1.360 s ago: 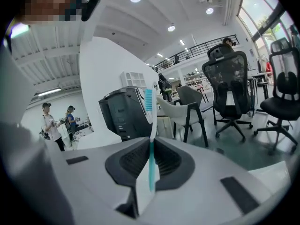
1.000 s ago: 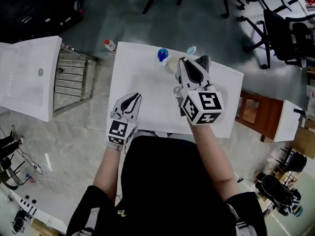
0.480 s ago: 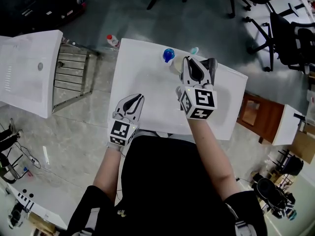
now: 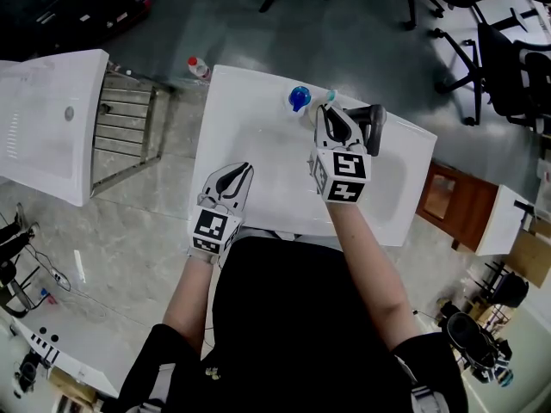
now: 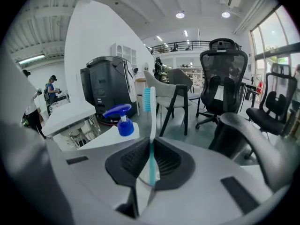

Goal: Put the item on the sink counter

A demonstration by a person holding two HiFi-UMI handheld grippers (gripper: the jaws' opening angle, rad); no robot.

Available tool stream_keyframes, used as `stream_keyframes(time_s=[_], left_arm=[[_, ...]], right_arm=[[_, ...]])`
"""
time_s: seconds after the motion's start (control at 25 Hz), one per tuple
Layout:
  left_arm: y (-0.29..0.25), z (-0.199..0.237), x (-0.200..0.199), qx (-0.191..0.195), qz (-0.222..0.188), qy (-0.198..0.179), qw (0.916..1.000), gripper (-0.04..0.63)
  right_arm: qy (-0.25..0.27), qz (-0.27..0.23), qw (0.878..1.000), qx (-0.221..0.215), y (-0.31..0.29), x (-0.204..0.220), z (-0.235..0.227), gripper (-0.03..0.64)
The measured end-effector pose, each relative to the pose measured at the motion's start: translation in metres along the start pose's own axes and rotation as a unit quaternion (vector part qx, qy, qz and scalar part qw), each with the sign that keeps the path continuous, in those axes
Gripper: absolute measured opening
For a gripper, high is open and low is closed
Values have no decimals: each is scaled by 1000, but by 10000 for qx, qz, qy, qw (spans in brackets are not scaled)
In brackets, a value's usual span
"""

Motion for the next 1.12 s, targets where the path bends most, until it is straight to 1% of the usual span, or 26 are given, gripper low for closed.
stream_keyframes(time_s=[0.24,0.52,0.72,1.0,1.08,1.12], left_arm=[[-2,4,2,-19,17,38,10000,41],[-2,2,5,-5,68,27,10000,41],[0,3,2,1,-2,51,10000,41],[5,5,2,-38,-21,32,10000,41],[7,4,5,-42,-9,33,10000,41],[8,3,5,-46,-10,26,10000,41]], right_arm=[[60,317,9995,-1,-6,15,-2,48],[111,377,9992,1,-9,17,-4,48],[184,435,9989,-8,-12,17,-1,48],[112,470,9988,-110,-13,20,1,51],[87,489,9987,-99,-11,21,1,67],[75,493,9987,-91,-10,22,1,91]])
Point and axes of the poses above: the fingertips, and each gripper's own axes: y backward along the fingers, z to its left, x out of its underside, the point moved 6 cm from there along y, backward along the fingers, and after that the axes turned 9 degrees about -z, right-handed, at the moved point
